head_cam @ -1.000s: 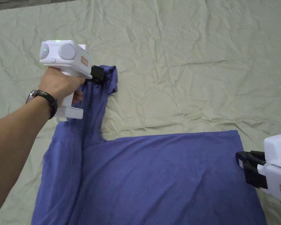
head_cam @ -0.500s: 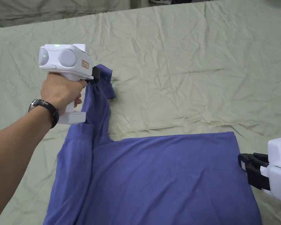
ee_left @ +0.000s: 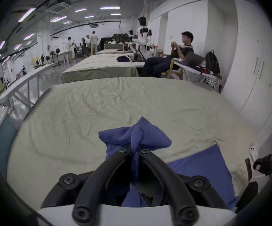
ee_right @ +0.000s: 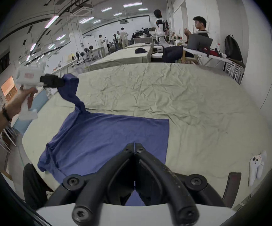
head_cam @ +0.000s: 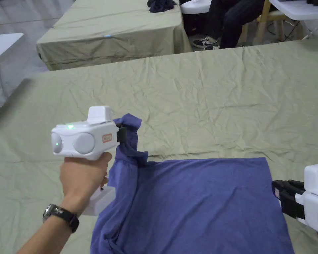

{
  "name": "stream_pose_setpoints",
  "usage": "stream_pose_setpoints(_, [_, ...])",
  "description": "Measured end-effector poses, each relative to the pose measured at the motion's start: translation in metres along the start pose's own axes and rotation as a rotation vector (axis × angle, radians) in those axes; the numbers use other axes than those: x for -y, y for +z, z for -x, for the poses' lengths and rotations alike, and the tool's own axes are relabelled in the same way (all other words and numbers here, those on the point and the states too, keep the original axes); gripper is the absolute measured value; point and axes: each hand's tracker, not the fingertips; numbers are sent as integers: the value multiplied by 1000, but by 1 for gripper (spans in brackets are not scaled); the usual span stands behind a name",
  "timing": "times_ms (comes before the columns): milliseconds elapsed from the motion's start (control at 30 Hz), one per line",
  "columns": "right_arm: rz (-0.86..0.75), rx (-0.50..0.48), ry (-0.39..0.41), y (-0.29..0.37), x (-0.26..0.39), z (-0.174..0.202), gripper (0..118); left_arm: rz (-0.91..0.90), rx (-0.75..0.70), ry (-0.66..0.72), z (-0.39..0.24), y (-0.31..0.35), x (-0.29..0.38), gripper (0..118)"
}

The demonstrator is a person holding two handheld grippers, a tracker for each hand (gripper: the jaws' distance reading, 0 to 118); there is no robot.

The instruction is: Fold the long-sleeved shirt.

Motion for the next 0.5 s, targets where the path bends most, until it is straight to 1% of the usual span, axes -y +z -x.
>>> stream_pose_setpoints(33, [-3, -6, -5, 4, 3, 3, 1, -25, -10, 45, 3, 11, 15, 7])
stream_pose_setpoints(133, [-10, -27, -1, 13, 12, 13, 1, -3, -3, 128, 5, 40, 61, 7])
stream_pose_setpoints(233, [-9, -41, 4, 17, 19, 21, 1, 22, -6, 157, 9, 49, 106, 7])
stream_pose_setpoints(300, [-5, -48, 4, 18, 23, 24, 1, 37, -11, 200, 10, 49, 133, 7])
stream_pose_setpoints(367, [-1, -52, 4, 18, 27, 27, 1, 74, -23, 270, 14, 50, 158, 7])
stream_pose_setpoints(400, [0, -55, 5, 19, 28, 28, 1, 94, 0, 304, 19, 48, 169, 7])
stream_pose_setpoints(433, [1, -57, 5, 19, 30, 29, 1, 116, -23, 332, 17, 45, 181, 7])
stream_pose_setpoints(500, [4, -57, 2, 20, 32, 30, 1, 136, -34, 341, 24, 41, 197, 7])
